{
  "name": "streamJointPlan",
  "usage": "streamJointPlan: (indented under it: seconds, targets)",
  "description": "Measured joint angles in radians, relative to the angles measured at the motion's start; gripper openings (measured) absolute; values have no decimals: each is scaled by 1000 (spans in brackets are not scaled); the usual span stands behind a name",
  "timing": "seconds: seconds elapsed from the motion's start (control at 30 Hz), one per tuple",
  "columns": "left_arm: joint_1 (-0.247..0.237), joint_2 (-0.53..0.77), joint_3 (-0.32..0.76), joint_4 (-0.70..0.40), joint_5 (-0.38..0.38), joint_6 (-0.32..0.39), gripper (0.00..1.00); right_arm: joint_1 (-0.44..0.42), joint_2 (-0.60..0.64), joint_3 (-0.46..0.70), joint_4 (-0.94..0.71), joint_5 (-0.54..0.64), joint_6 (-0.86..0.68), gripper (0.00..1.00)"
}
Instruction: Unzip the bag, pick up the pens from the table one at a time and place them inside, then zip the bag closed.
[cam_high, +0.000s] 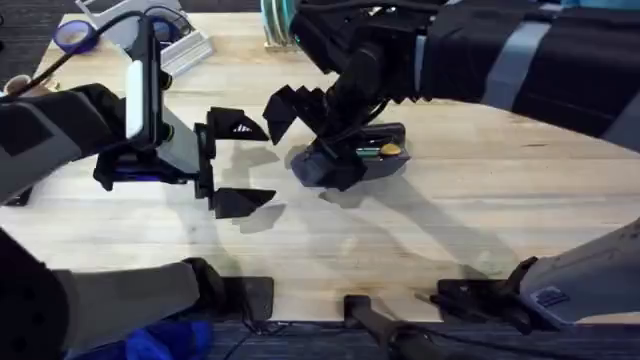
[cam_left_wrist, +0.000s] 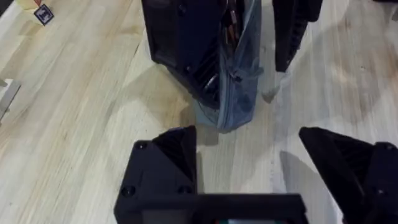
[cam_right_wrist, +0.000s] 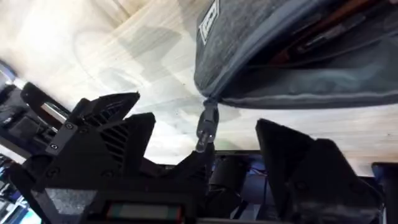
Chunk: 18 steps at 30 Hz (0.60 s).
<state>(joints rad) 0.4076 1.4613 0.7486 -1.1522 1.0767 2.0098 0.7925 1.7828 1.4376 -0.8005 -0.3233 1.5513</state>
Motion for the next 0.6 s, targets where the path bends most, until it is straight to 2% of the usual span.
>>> streamJointPlan:
  seconds: [0.57, 0.6]
  targets:
    - [0, 0, 0, 0, 0, 0, 995, 0, 31, 0, -5, -17, 9, 996]
    - [0, 0, 0, 0, 0, 0, 995, 0, 31, 0, -5, -19, 9, 942]
